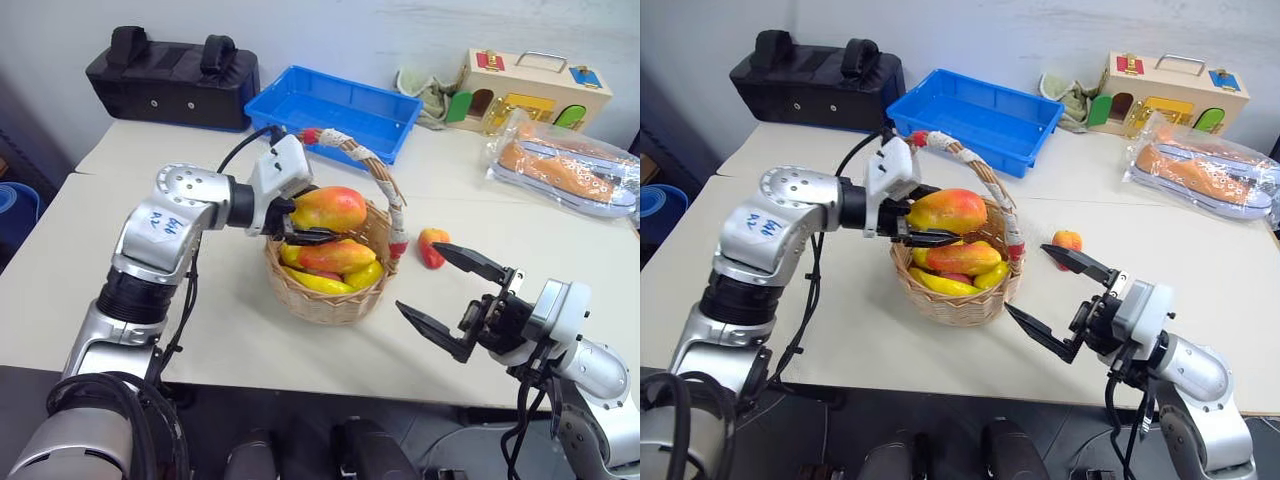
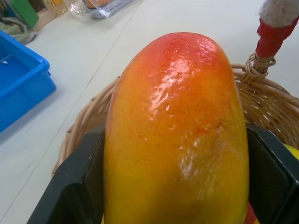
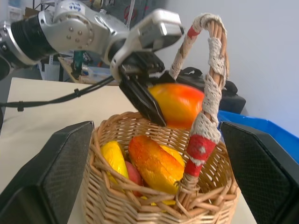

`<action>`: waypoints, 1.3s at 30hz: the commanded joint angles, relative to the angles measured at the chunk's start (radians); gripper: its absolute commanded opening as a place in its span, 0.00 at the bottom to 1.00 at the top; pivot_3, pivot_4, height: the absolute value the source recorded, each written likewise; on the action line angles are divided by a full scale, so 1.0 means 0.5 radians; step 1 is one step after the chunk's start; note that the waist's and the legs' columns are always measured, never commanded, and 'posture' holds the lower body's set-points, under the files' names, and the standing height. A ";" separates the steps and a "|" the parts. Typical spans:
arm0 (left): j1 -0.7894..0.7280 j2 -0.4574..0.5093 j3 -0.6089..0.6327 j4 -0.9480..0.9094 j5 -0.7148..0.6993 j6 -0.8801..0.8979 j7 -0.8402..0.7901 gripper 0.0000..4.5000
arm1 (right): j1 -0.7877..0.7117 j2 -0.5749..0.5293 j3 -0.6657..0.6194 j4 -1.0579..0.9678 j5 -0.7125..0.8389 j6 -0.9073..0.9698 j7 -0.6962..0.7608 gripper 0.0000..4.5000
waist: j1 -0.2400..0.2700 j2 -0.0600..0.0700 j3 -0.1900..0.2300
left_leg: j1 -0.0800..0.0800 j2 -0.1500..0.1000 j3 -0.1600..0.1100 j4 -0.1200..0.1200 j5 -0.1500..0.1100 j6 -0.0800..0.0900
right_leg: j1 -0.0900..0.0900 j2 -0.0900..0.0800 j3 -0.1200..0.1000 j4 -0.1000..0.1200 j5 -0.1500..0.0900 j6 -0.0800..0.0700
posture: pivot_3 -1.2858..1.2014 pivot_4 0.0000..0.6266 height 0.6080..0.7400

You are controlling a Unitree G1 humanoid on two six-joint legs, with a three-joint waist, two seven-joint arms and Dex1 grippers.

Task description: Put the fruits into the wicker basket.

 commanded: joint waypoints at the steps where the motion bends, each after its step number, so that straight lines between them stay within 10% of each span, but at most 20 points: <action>1: 0.022 -0.017 -0.025 -0.128 0.042 -0.061 0.055 0.81 | 0.033 0.010 -0.009 -0.100 0.023 0.002 -0.032 1.00 | 0.004 0.000 0.000 | 0.000 0.000 0.000 0.000 0.000 0.000 | 0.000 0.000 0.000 0.000 0.000 0.000 | 0.52 0.24 1.00; 5: 0.038 -0.018 -0.024 -0.184 0.071 -0.081 0.113 1.00 | 0.060 0.019 -0.006 -0.128 0.016 0.005 -0.051 1.00 | 0.011 0.001 0.000 | 0.000 0.000 0.000 0.000 0.000 0.000 | 0.000 0.000 0.000 0.000 0.000 0.000 | 0.52 0.24 1.00; 17: 0.235 0.339 0.281 -0.439 -0.328 0.110 -0.233 1.00 | 0.110 -0.036 -0.066 -0.095 0.067 0.081 -0.035 1.00 | 0.007 0.004 0.002 | 0.001 0.001 0.002 -0.001 0.000 -0.001 | 0.000 0.000 0.001 0.000 0.000 0.000 | 0.52 0.24 1.00; 31: 1.173 0.649 1.130 0.088 -0.522 -0.852 -0.671 1.00 | 0.679 0.100 -0.795 0.498 -0.167 -0.357 -0.004 1.00 | 0.001 0.008 0.000 | 0.004 0.000 0.003 -0.011 0.000 0.001 | 0.004 0.000 0.001 -0.013 -0.003 -0.005 | 0.52 0.24 1.00; 39: 1.177 0.534 1.146 -0.021 -0.596 -1.002 -0.547 1.00 | 0.025 -0.055 -0.472 0.328 -0.225 0.606 -0.647 1.00 | -0.037 0.008 0.000 | 0.004 -0.001 0.003 -0.016 0.002 -0.001 | 0.000 -0.002 0.001 -0.009 -0.001 -0.006 | 0.52 0.24 1.00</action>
